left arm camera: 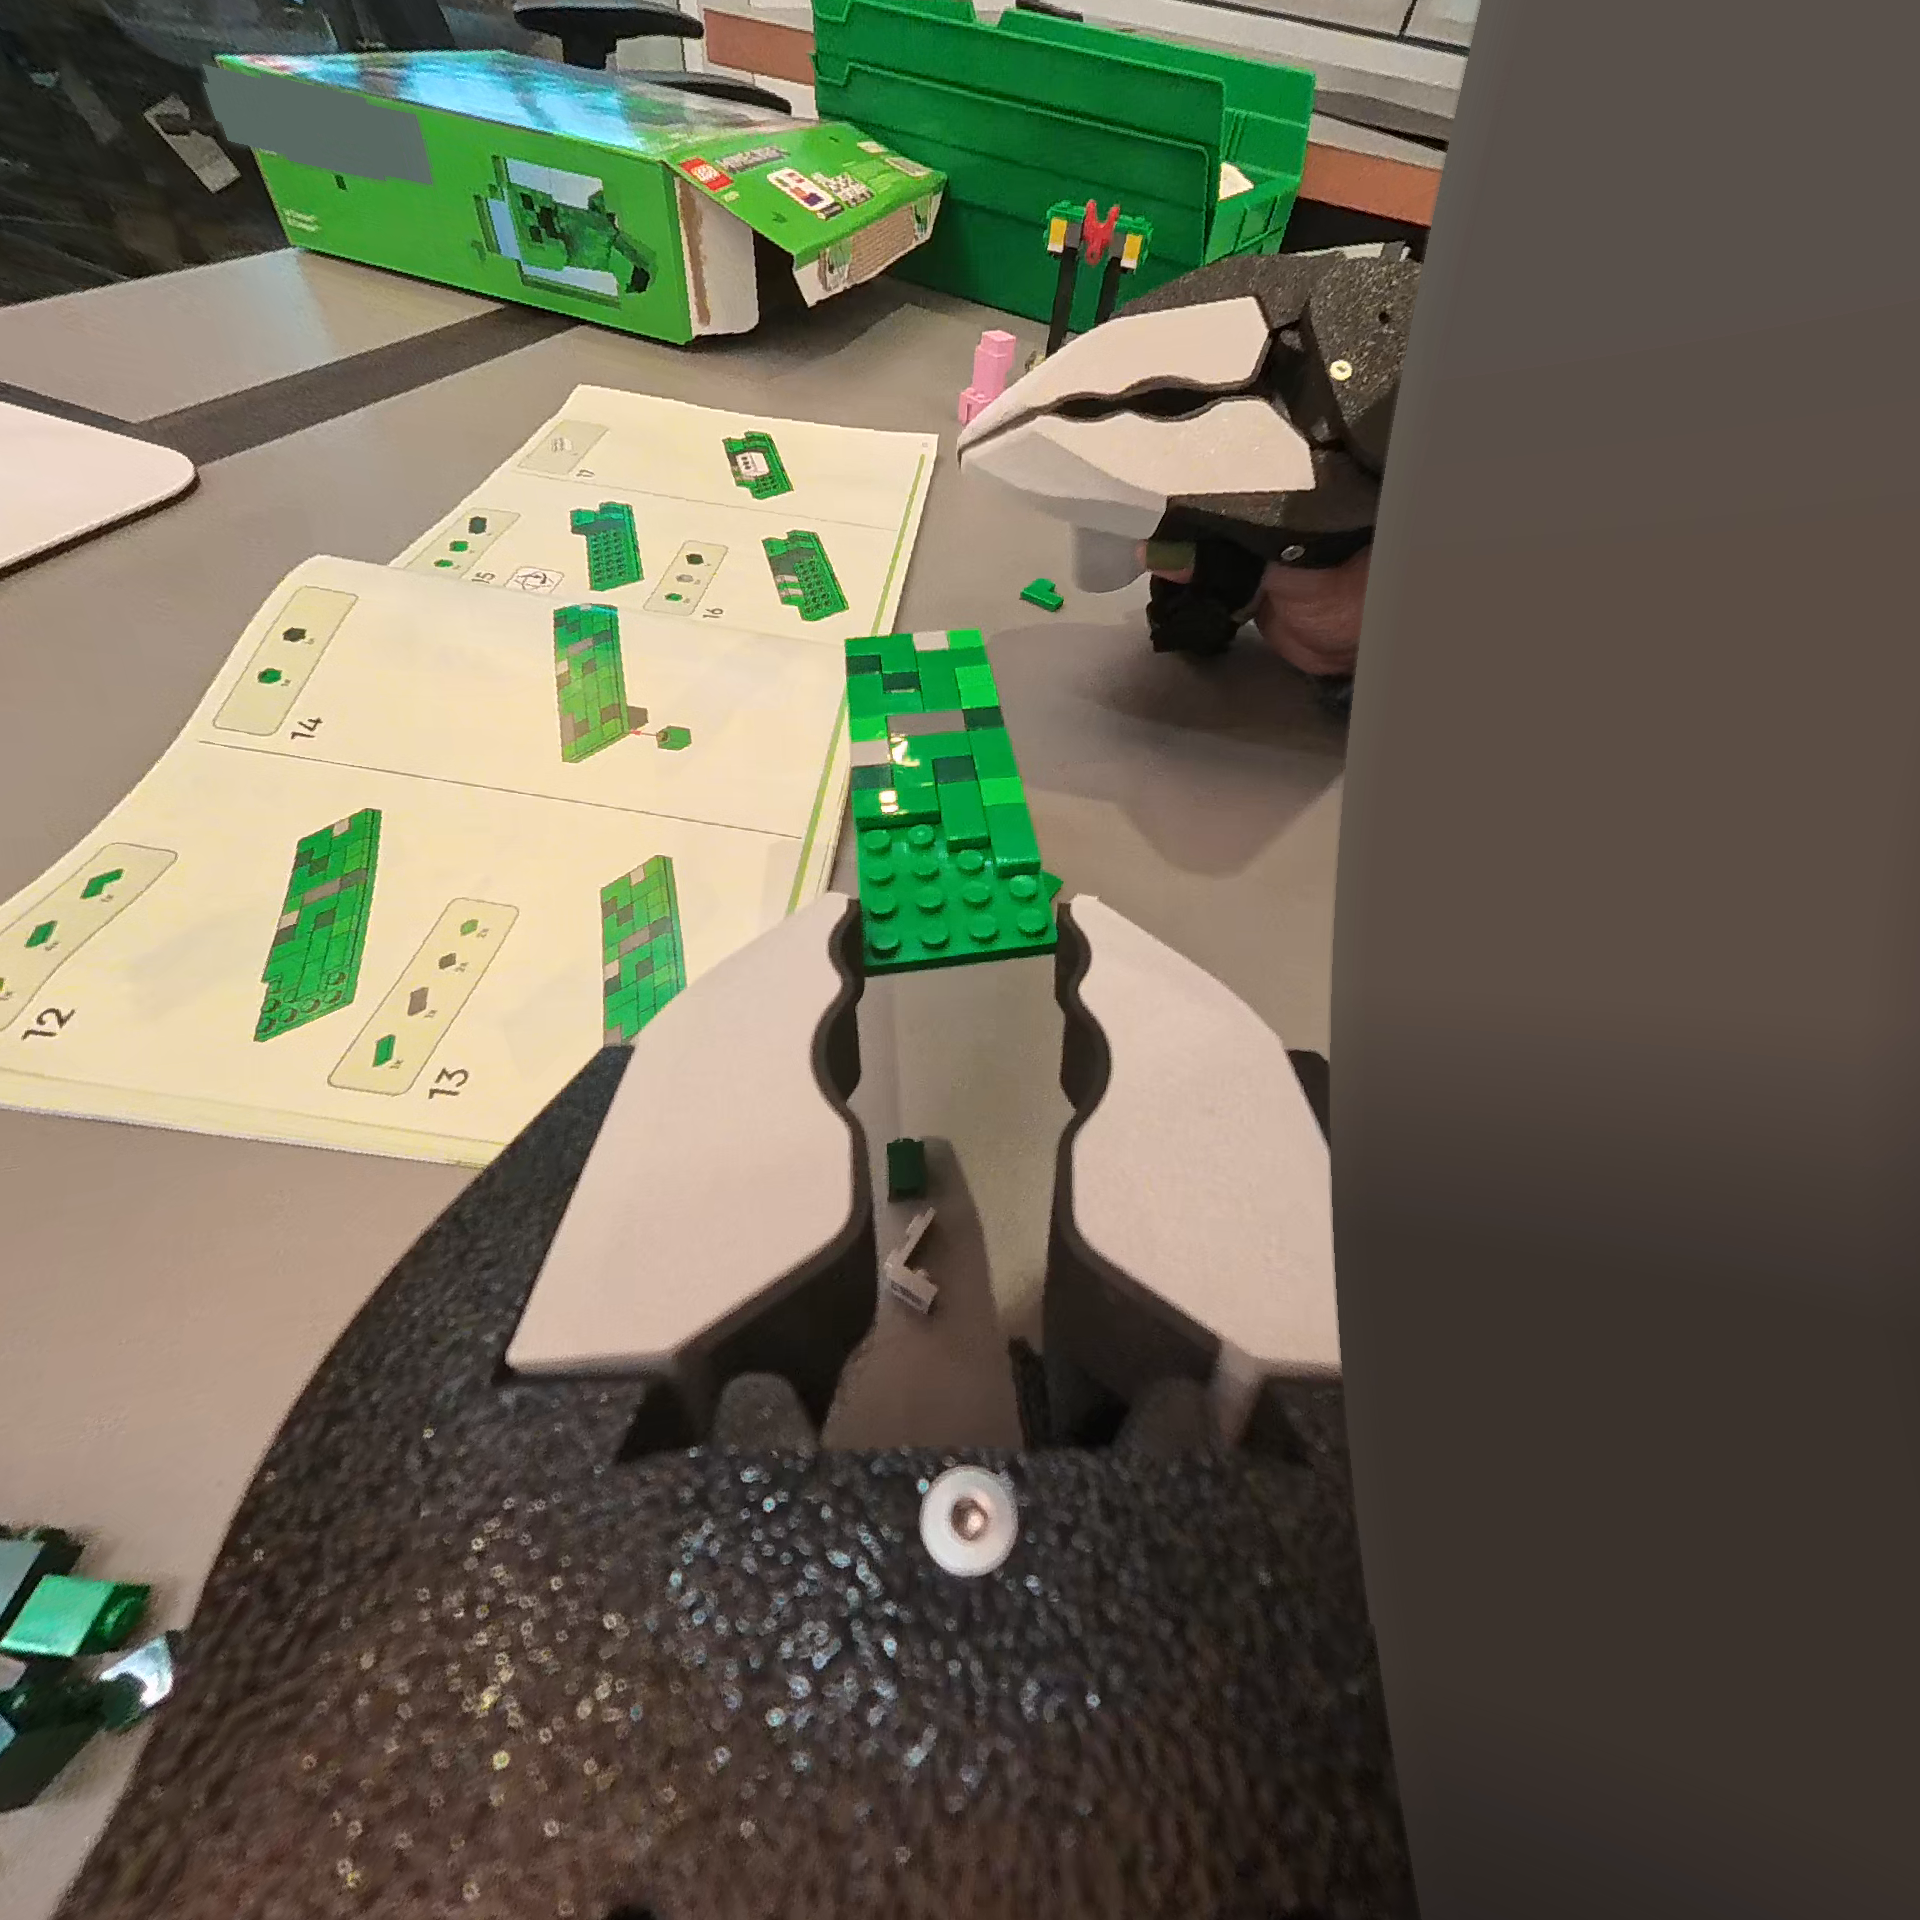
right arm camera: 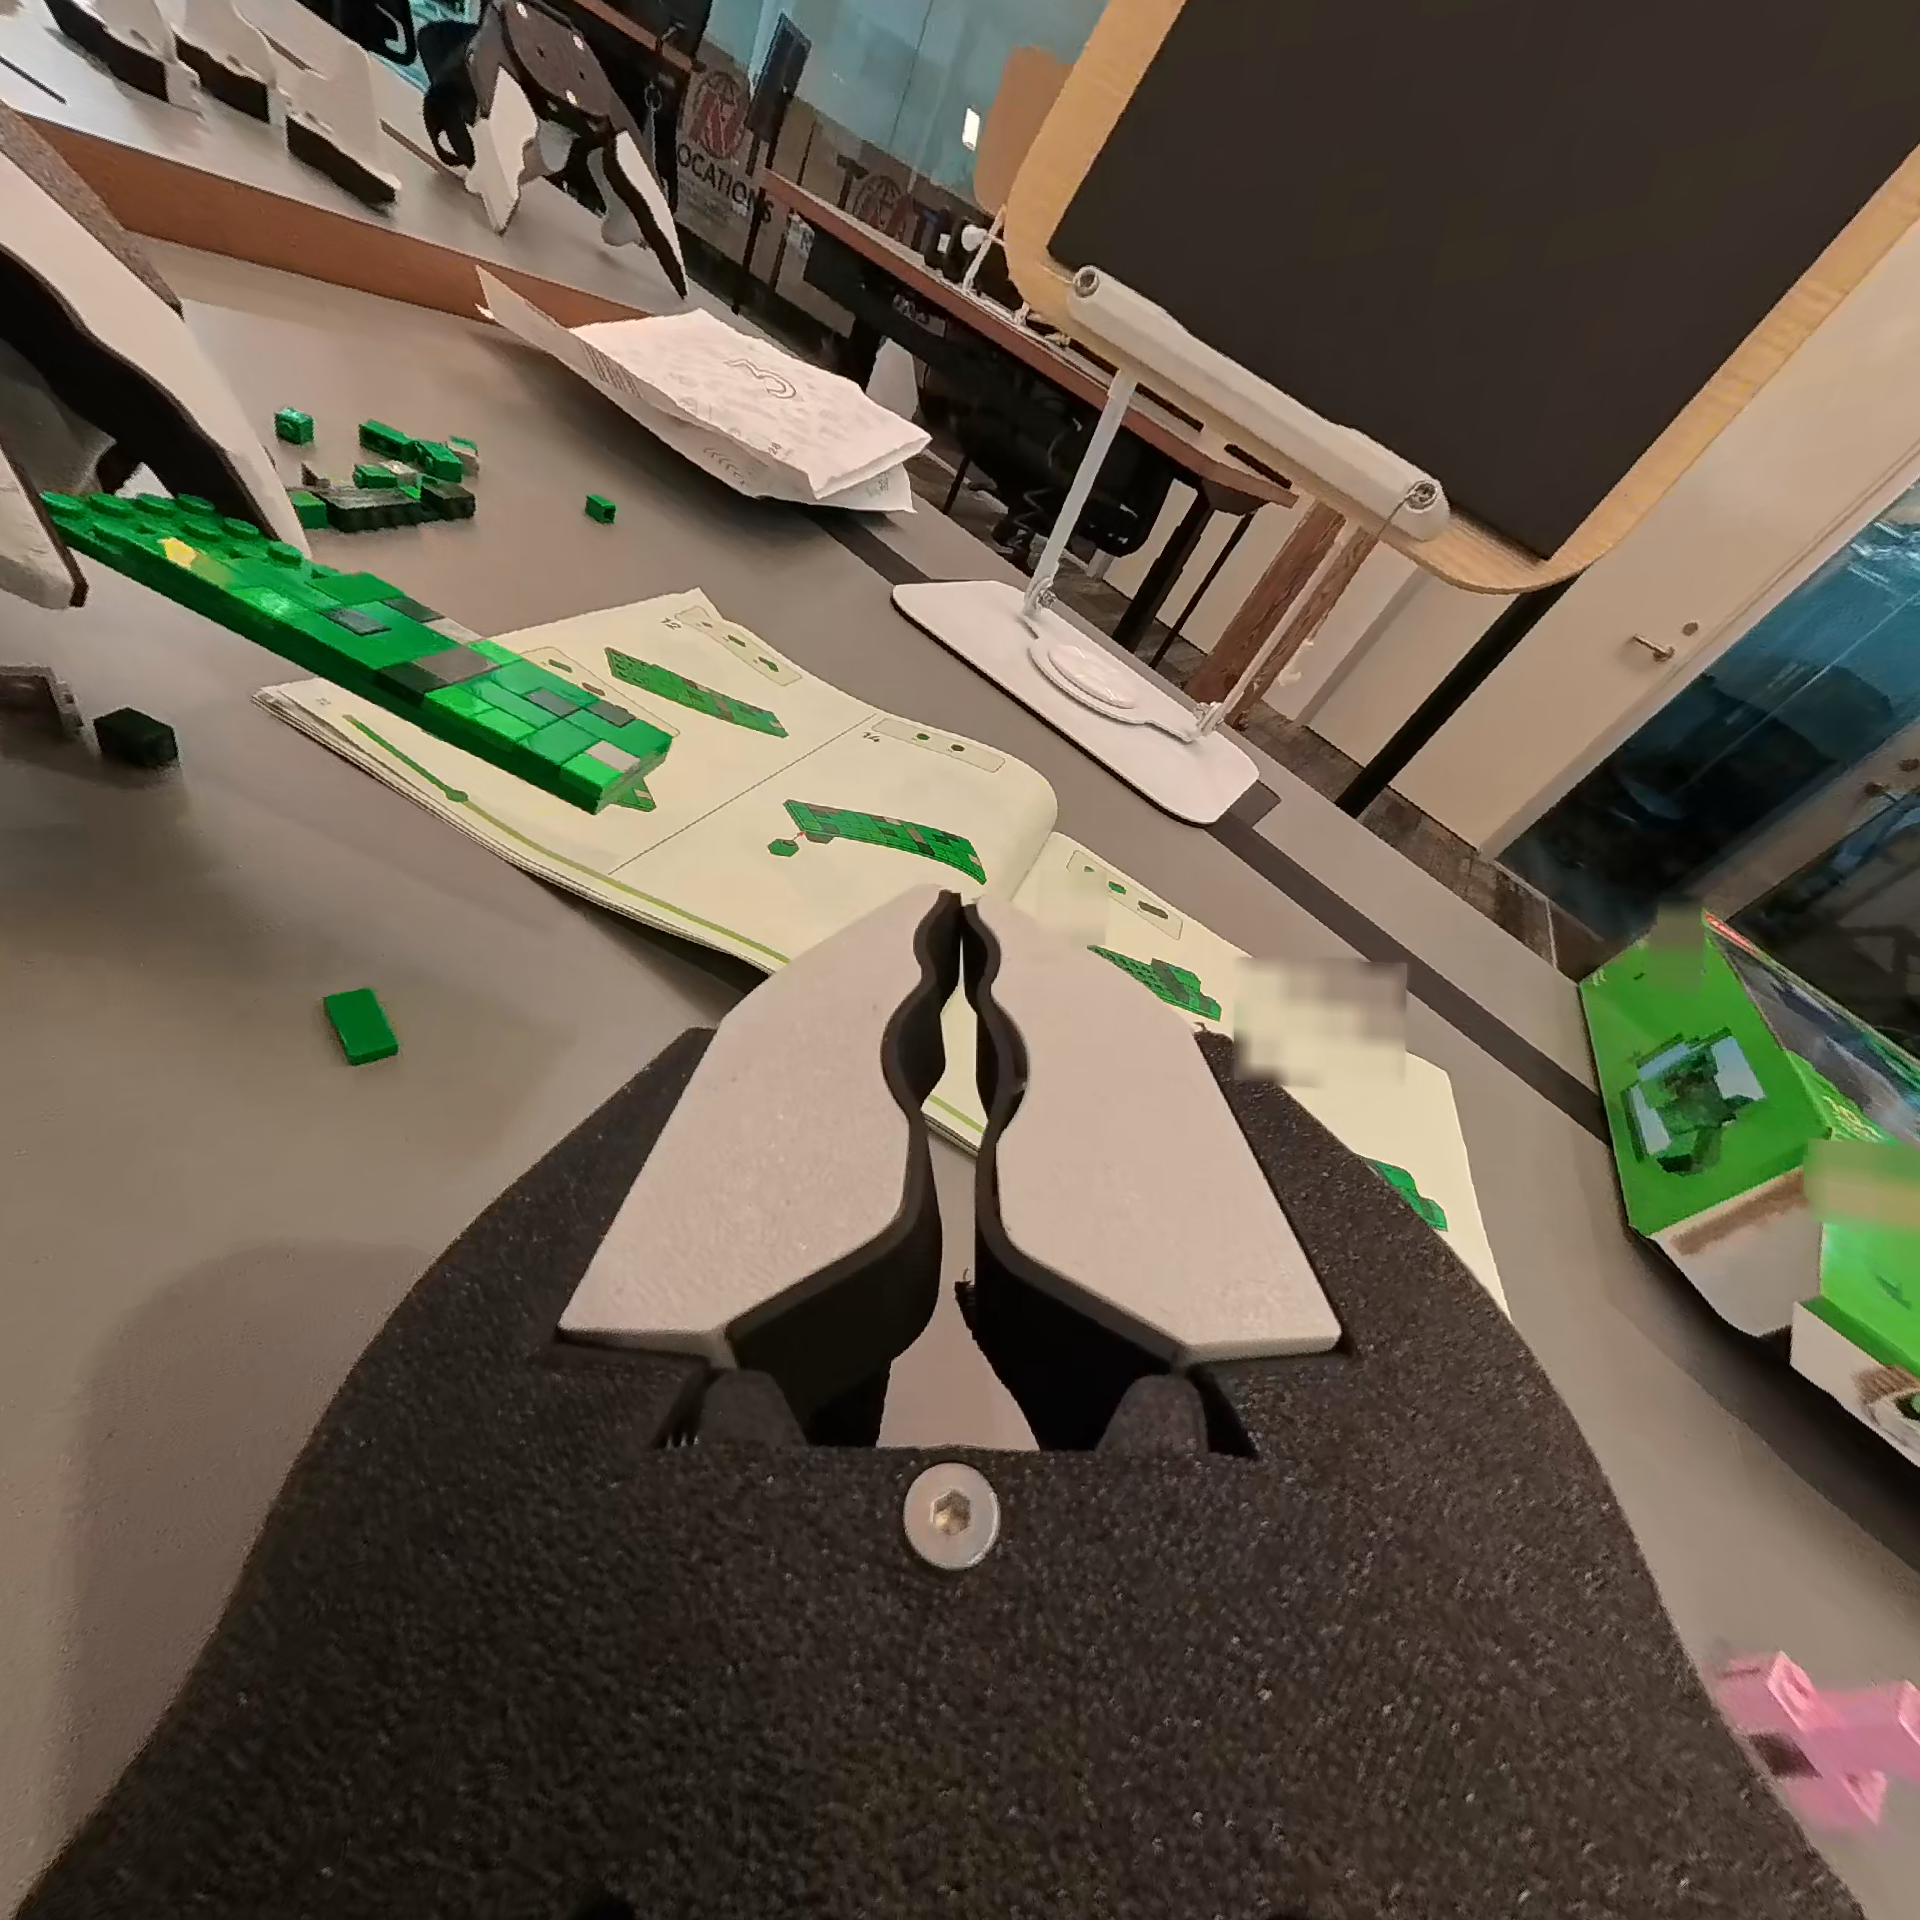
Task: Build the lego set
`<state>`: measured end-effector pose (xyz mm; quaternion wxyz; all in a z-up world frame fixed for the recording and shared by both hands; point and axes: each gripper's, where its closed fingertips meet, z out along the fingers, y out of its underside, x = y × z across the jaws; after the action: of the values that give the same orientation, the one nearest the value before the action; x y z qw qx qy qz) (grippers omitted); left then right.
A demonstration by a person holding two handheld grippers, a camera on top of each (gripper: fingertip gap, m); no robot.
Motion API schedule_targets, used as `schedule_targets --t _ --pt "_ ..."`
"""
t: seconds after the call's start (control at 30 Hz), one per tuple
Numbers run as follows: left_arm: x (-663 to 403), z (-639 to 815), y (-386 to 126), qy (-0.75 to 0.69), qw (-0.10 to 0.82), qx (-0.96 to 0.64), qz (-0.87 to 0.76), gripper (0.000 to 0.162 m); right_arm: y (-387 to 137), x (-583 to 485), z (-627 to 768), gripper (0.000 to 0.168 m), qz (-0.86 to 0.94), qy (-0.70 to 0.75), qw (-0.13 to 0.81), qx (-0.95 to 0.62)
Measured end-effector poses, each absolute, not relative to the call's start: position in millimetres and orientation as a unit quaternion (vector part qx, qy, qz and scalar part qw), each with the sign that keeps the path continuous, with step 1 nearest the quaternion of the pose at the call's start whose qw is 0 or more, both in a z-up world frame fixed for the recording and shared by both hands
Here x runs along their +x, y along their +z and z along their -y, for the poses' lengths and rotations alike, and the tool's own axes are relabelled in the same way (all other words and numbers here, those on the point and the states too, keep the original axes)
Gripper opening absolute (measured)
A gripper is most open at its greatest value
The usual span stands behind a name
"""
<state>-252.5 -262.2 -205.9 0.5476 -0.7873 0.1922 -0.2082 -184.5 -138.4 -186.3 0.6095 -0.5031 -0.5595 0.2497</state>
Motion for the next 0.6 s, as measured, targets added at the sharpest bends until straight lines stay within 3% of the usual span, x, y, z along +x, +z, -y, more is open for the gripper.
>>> schedule_targets --t 0.6 --pt "-252.0 262.2 -205.7 -0.212 0.547 -0.787 -0.192 0.035 -191.6 -187.4 142.2 0.0 0.582 0.223 0.61 -0.489"
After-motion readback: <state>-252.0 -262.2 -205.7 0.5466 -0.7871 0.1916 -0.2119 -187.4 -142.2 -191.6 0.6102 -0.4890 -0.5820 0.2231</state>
